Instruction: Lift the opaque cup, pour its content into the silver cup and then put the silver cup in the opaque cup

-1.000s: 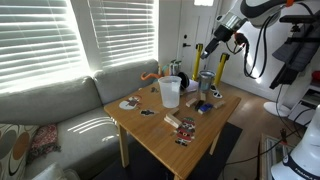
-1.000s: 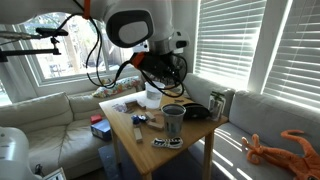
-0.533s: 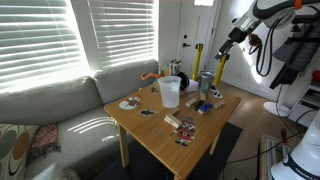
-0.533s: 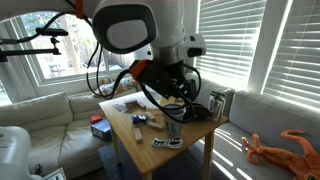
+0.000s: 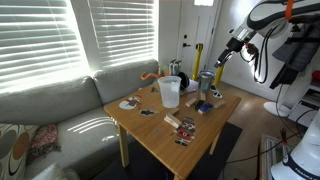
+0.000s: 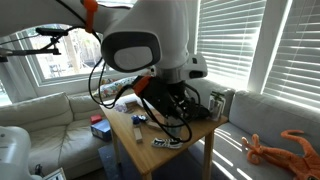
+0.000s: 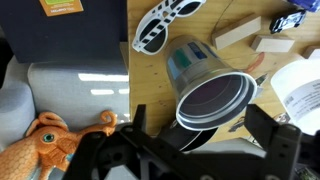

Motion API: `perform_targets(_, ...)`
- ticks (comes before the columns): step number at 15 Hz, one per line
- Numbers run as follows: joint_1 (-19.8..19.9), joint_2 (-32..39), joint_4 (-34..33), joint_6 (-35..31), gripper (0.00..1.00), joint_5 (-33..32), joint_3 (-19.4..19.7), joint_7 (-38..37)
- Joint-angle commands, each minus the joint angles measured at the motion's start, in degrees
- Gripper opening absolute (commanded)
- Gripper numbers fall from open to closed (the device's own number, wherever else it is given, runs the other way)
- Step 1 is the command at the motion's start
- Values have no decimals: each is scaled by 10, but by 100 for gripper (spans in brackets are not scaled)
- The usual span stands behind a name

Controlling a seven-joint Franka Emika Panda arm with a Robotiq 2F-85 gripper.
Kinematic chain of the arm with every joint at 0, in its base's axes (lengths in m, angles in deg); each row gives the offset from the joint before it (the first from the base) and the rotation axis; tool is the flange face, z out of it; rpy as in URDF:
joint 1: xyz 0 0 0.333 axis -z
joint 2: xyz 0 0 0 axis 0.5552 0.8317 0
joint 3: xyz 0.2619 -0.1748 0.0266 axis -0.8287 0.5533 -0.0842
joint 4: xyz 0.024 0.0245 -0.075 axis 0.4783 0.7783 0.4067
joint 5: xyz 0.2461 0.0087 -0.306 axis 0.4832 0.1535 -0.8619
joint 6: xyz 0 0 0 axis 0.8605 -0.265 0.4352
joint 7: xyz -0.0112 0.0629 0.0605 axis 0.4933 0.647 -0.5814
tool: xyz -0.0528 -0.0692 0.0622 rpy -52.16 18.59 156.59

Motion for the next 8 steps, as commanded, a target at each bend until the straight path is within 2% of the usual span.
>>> perform_targets(1,-10,25,6,-38,94,16,-9,-4)
perform_targets(3,-16,40,9,-51,70,20,-12,-3)
perform_targets(4,-17,46,8,-54,69,21,-13,-3)
perform_targets(8,-12,67,7,-56,40,24,-17,-5)
